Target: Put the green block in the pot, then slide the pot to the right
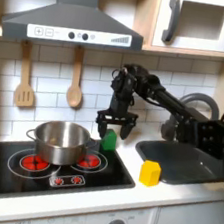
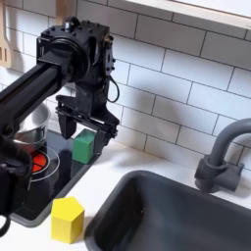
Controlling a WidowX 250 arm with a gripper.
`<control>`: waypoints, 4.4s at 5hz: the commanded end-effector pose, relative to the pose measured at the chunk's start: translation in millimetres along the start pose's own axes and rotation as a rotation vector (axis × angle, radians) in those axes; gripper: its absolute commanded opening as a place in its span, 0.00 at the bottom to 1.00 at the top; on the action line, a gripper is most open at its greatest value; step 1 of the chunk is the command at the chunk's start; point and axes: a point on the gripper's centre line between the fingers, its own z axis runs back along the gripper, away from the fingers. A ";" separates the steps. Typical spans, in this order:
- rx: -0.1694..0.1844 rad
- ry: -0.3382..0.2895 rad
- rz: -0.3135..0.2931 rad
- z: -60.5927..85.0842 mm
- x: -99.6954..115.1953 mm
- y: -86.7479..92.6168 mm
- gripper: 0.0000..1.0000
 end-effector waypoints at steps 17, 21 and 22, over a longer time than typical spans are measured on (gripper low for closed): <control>-0.030 0.087 -0.002 -14.8 -17.6 -2.8 0.00; -0.033 -0.004 0.014 34.6 -36.5 10.4 0.00; -0.018 -0.021 0.024 41.1 -36.8 19.8 0.00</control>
